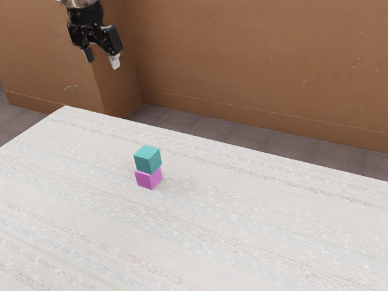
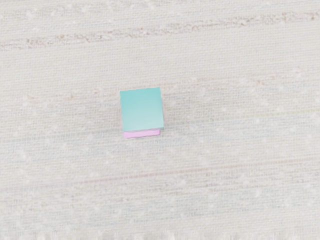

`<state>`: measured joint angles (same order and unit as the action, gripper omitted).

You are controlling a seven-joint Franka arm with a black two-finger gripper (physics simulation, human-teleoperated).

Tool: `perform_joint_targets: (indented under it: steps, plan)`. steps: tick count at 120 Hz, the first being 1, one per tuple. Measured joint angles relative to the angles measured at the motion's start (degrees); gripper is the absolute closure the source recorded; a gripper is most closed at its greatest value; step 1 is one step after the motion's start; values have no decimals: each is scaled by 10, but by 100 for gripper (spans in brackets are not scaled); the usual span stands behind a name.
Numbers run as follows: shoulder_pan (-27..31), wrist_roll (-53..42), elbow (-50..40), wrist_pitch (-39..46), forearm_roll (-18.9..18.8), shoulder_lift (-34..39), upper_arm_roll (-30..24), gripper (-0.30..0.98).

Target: Pick up the blue block with one arm, and put the blue block on the table with one arm

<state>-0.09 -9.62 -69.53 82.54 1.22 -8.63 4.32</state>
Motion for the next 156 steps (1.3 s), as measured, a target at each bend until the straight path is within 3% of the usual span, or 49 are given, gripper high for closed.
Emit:
perform_joint_targets:
  steps: [15, 30, 62, 73, 105, 156]
  plan:
    - [-6, 10, -216, 74, 0, 60, 23, 0]
    - [1, 19, -267, 141, 0, 18, 43, 0]
    - [-2, 16, -270, 311, 11, -100, 49, 0]
    - [-2, 39, -232, 339, 27, -135, 49, 0]
    - [-2, 83, -157, 344, 44, -204, 45, 0]
    - [-10, 18, -130, 344, 52, -229, 25, 0]
